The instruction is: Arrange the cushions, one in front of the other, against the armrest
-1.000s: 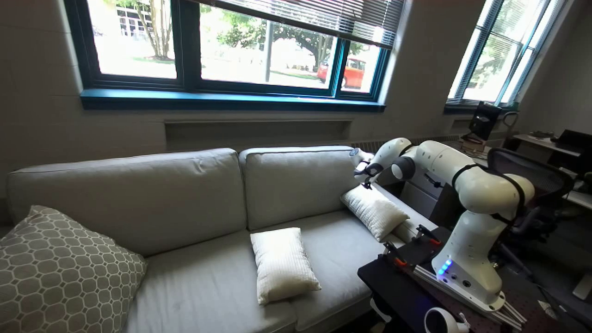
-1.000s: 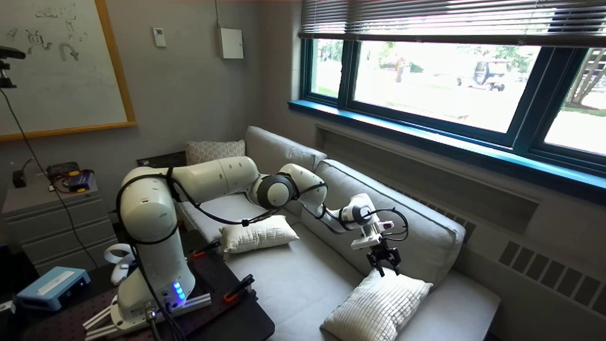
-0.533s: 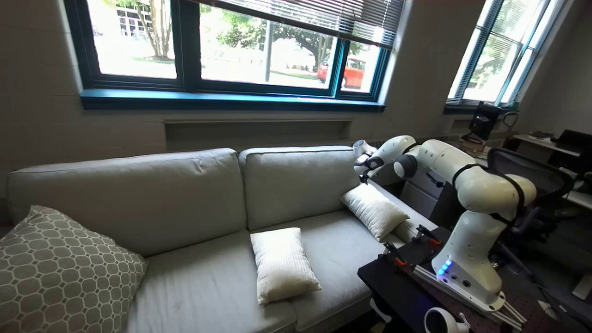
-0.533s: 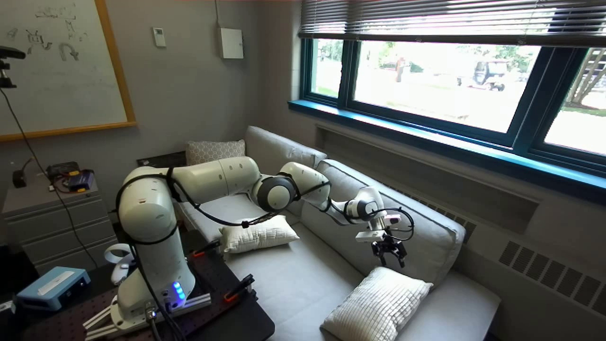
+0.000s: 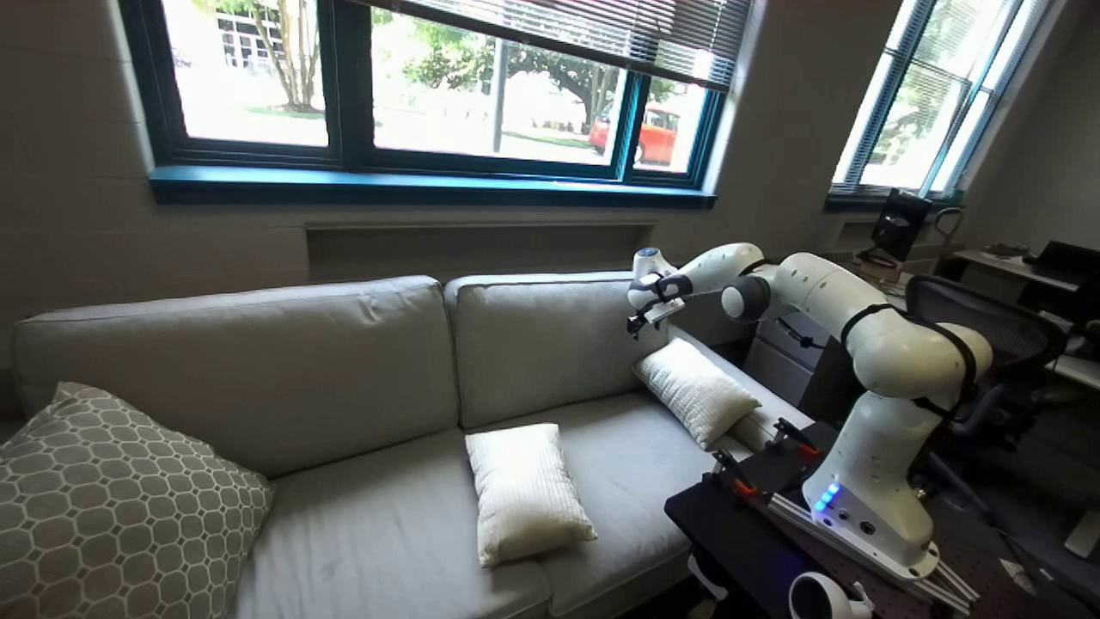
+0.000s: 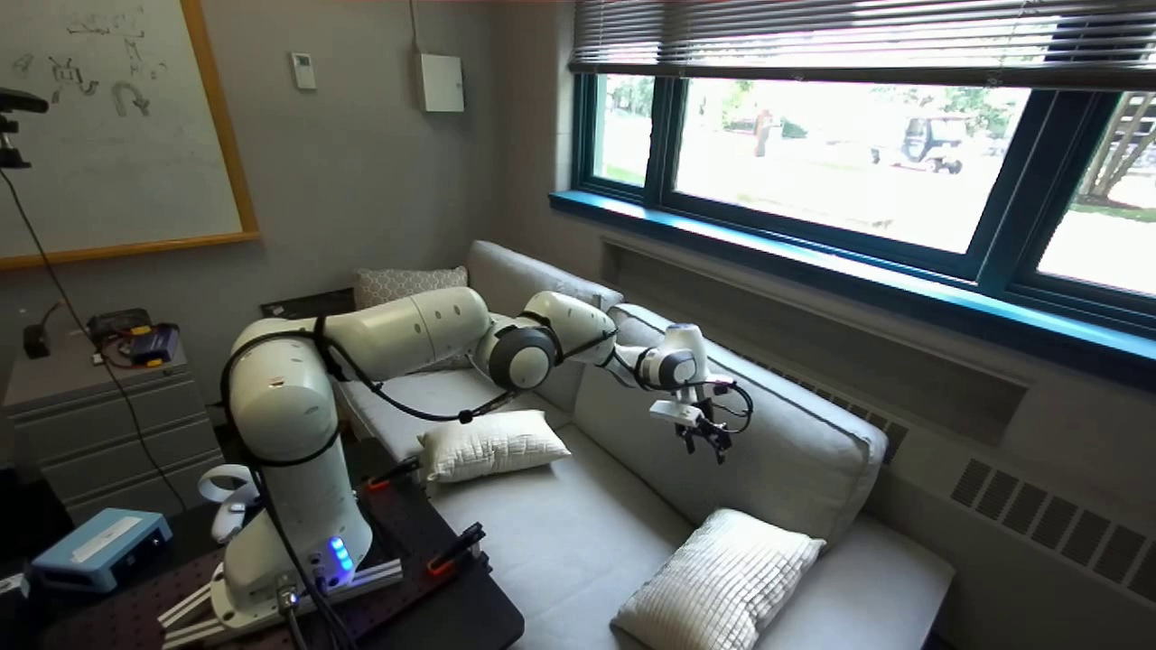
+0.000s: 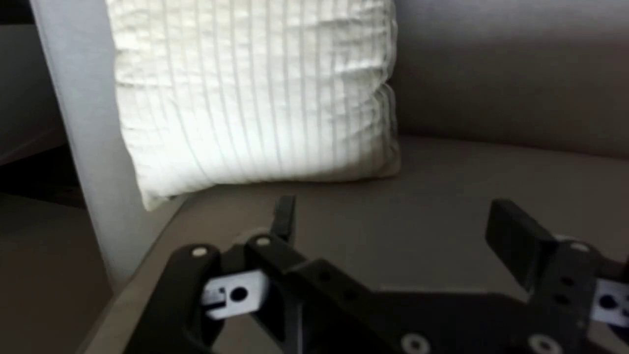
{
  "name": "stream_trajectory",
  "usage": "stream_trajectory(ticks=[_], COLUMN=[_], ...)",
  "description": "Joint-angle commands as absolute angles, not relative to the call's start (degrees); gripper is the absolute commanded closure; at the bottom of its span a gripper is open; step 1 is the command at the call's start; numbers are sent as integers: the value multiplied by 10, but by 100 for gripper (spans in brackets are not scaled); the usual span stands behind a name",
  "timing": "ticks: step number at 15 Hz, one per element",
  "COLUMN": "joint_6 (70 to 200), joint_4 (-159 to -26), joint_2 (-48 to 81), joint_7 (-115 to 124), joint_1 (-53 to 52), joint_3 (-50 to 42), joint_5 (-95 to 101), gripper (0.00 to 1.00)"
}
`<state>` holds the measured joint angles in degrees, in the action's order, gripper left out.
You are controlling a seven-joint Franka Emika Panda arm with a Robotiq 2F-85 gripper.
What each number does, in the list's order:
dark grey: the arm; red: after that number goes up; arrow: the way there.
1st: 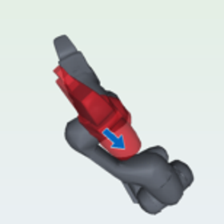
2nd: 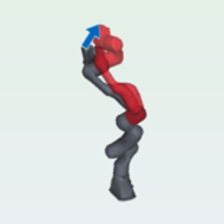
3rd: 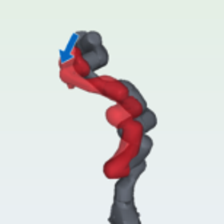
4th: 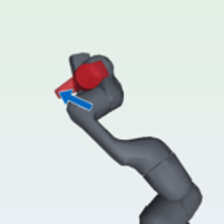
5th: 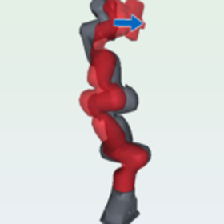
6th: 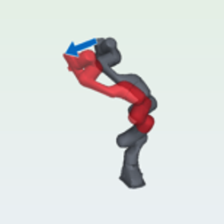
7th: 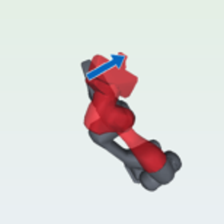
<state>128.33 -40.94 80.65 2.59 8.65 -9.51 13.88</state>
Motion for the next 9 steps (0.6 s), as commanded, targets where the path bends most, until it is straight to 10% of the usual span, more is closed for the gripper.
stream_trajectory(ticks=[1,9], joint_6=[1302,1354], joint_4=[-477,-526], joint_2=[752,729], joint_7=[17,29], joint_1=[50,-10], joint_3=[-35,64], joint_5=[110,67], gripper=[0,0])
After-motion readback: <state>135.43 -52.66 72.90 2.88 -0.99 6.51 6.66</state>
